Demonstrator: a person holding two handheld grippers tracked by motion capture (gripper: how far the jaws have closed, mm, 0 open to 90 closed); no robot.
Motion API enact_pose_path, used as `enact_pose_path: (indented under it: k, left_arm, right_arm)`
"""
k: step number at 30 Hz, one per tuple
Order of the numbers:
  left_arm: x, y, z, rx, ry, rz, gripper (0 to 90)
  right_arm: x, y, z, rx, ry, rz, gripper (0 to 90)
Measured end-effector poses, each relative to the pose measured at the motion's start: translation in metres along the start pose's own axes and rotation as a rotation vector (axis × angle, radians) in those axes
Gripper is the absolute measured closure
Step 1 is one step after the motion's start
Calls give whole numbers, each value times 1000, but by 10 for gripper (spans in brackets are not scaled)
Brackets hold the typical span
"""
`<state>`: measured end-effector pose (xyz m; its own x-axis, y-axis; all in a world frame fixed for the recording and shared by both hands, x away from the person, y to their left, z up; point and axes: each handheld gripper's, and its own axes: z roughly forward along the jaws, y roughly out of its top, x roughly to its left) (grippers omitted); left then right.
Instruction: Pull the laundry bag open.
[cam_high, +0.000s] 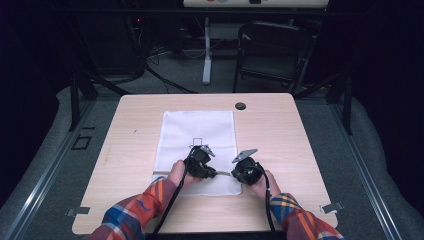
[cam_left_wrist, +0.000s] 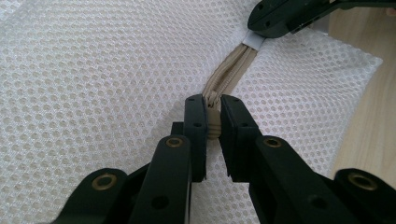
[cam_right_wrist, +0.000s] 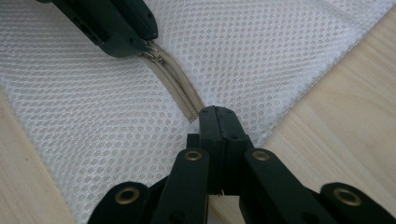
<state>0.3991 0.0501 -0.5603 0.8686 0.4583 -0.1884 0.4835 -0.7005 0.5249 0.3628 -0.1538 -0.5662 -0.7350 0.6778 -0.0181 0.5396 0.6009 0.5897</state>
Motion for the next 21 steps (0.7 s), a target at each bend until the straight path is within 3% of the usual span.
enact_pose_path:
  k: [6,8,12,15,18,21]
  left_arm:
    - [2,-2,-7,21,34,-16,817]
    - [7,-6,-11,18,26,-45,817]
    - [7,-12,-15,23,37,-49,816]
    - [8,-13,-17,27,14,-47,815]
    - [8,-15,-19,31,20,-51,815]
    - [10,-20,-22,30,25,-71,815]
  right_arm:
    - [0,0,0,-3,10,1,900]
    - [0,0,0,-7,8,4,900]
    - [-1,0,0,1,2,-3,900]
    - [-2,0,0,-1,13,0,900]
    - [-2,0,0,0,15,-4,900]
    - [-3,0,0,1,24,-5,900]
